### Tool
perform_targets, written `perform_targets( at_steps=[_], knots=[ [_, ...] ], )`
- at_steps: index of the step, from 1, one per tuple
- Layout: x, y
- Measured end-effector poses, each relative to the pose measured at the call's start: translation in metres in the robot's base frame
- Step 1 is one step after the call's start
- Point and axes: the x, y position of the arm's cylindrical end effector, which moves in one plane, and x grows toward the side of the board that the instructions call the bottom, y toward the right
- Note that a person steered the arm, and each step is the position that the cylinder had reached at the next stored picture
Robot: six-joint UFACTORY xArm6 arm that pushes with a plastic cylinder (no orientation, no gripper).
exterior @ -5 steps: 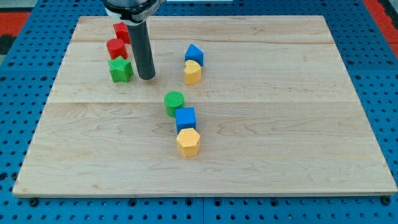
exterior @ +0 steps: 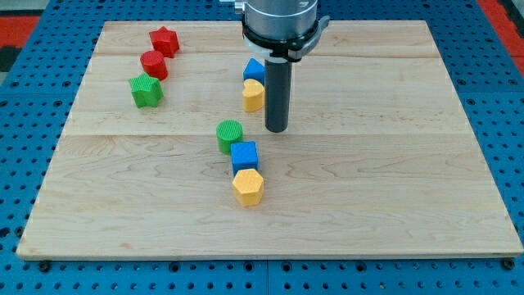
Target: Place the green circle vertically below the green star
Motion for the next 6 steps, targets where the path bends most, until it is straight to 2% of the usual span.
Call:
perform_targets(
  at_steps=[1, 3, 4, 5, 6],
  knots=[
    [0.013, -0.025],
    [0.016, -0.124],
    [0.033, -0.138],
    [0.072, -0.132],
    [0.064, -0.169]
  ],
)
